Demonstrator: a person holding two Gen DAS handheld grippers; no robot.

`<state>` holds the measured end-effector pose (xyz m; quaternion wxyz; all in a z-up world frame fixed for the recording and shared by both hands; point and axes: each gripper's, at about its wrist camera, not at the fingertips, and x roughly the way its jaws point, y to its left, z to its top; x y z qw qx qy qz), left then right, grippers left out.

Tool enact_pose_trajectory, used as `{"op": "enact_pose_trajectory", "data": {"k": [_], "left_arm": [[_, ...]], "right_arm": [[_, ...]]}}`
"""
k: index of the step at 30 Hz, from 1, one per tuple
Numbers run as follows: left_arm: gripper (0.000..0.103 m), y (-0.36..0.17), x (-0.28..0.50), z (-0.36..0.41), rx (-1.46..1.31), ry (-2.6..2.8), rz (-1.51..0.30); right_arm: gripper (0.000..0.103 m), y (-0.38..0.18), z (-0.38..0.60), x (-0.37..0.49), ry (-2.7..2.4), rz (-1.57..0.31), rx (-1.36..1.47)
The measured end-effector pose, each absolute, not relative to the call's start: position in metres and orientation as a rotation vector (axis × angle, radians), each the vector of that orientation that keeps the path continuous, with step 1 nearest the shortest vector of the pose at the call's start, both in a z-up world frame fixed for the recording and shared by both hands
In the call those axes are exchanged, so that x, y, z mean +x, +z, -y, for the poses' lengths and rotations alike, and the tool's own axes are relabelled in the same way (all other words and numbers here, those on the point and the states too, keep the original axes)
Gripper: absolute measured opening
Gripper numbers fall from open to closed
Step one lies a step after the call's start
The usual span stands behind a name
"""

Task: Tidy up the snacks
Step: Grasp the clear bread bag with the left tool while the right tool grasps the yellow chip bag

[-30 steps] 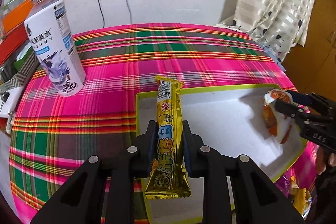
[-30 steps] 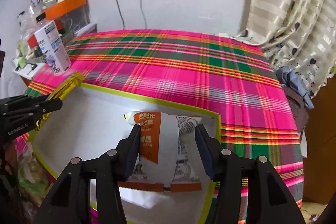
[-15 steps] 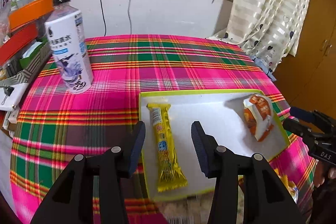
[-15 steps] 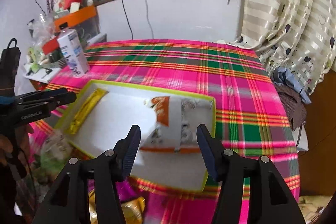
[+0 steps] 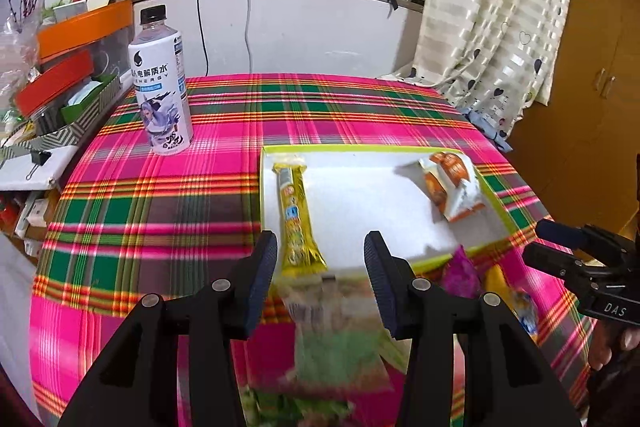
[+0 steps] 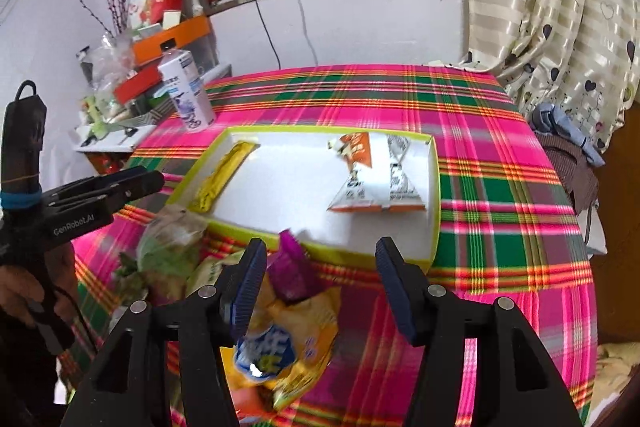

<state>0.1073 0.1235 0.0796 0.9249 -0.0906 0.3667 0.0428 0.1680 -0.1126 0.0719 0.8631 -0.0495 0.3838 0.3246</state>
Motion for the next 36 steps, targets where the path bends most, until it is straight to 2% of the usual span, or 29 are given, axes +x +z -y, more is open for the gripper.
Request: {"op": "enact_pose_trajectory", "data": {"k": [11, 36], "left_arm": [[0.047, 0.080, 0.073, -0.106, -0.180, 0.084, -0.748], [0.047, 0.062, 0.056, -0.109, -0.216, 0.054, -0.778]], "right_arm": [[0.063, 0.073, 0.119, 0.134, 0.706, -0.812, -0.080], [0.065, 0.058, 0.115, 0.124, 0.707, -0.863, -0.063]]}}
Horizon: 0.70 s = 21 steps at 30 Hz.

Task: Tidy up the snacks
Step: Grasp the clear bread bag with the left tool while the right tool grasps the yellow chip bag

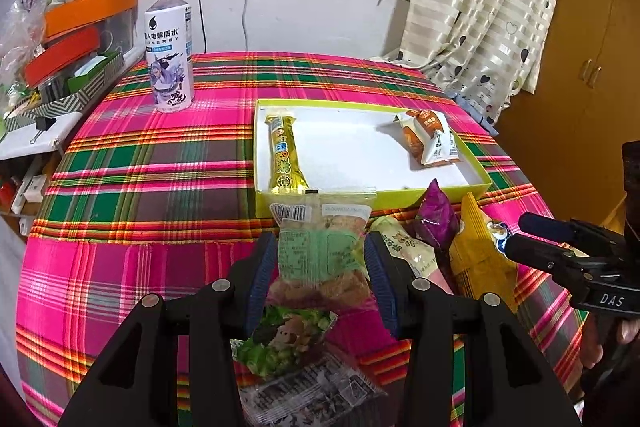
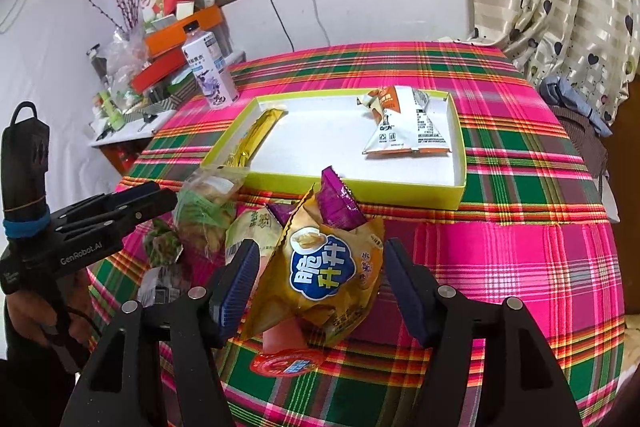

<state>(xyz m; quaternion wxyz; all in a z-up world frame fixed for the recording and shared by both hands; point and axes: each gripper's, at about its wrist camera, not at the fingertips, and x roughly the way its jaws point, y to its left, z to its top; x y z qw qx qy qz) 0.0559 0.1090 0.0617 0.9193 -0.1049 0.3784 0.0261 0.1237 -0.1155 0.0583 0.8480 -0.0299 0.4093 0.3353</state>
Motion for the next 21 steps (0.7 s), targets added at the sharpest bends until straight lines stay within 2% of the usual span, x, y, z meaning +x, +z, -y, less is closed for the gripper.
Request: {"op": "enact_pose_trajectory", "data": {"k": [21], "left_arm": [[0.047, 0.052, 0.055, -0.124, -0.248, 0.041, -0.791]], "right_arm": [[0.070, 0.040, 0.109, 0.131, 0.714, -0.920, -0.053]]}}
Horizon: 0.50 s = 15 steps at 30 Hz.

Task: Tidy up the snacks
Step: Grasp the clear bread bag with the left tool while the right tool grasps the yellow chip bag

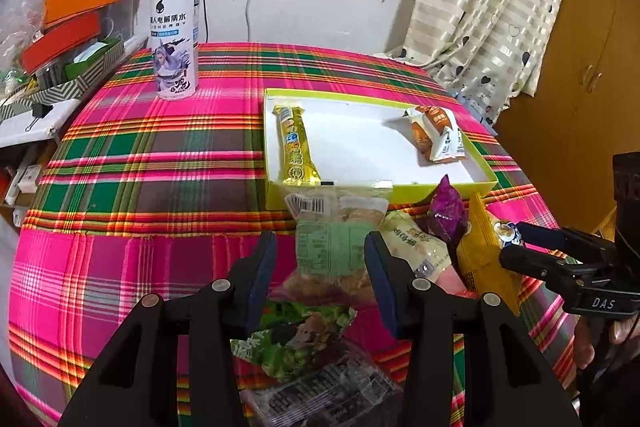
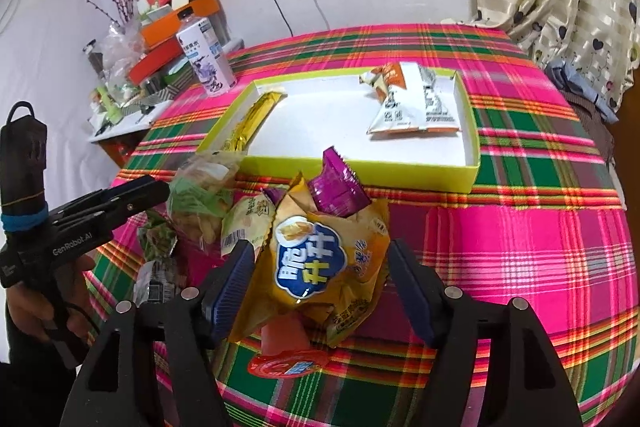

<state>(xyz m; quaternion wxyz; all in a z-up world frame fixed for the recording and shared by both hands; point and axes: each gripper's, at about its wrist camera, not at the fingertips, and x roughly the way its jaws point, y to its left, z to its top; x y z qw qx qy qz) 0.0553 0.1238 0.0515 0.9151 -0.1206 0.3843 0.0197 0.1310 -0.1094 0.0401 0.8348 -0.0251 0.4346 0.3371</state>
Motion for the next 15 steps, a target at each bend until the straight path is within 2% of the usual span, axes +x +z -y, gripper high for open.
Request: {"op": "enact_pose_trajectory", "data": {"k": [15], "left_arm": [[0.047, 0.049, 0.052, -0.121, -0.257, 0.011, -0.788]], "right_arm": [[0.078, 0.019, 0.105, 0.139, 0.720, -1.028, -0.005]]}}
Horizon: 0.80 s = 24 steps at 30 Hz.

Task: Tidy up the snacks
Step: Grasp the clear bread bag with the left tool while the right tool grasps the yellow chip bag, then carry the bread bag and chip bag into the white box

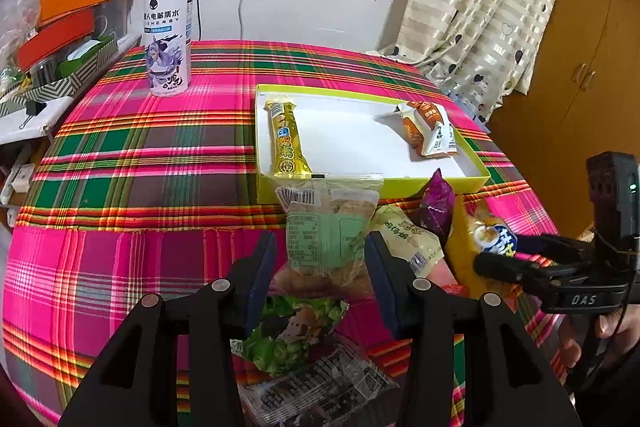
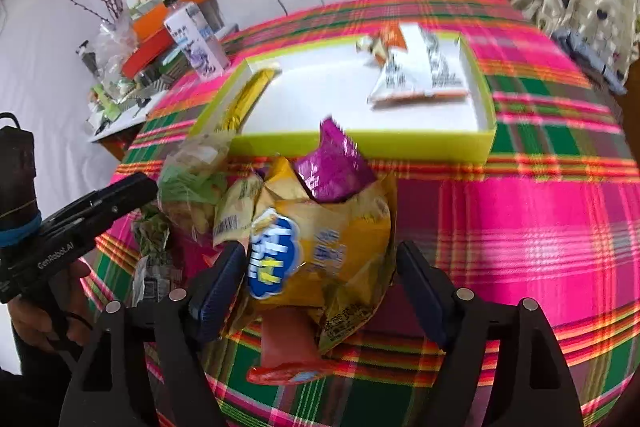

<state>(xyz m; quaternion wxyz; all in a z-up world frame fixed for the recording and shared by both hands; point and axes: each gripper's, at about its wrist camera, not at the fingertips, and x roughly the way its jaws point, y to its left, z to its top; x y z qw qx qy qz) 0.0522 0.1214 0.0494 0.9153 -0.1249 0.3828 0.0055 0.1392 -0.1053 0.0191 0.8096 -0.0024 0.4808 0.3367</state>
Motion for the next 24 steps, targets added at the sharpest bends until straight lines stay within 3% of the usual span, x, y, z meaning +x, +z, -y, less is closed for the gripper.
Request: {"op": "enact_pose_trajectory", "data": {"k": [5, 13, 18, 24], "left_arm": [[0.047, 0.048, 0.052, -0.121, -0.252, 0.007, -0.792], [0.048, 0.045, 0.058, -0.120, -0.249, -0.003, -0.800], [0.055, 0.042, 0.064, -0.119, -0.246, 0.004, -0.807], [0.056, 0.035, 0.074, -0.111, -0.227, 0.001, -0.834]], "right_arm": [[0.078, 0.010, 0.103, 0.140, 0.715, -1.056, -0.012], [0.067, 0.018, 0.110, 0.135, 0.699, -0.983, -0.040], [0.066, 0.020, 0.111, 0.133, 0.703, -0.967, -0.042], [0.066, 0.022, 0.113, 0.132, 0.704, -0.957, -0.051]]}}
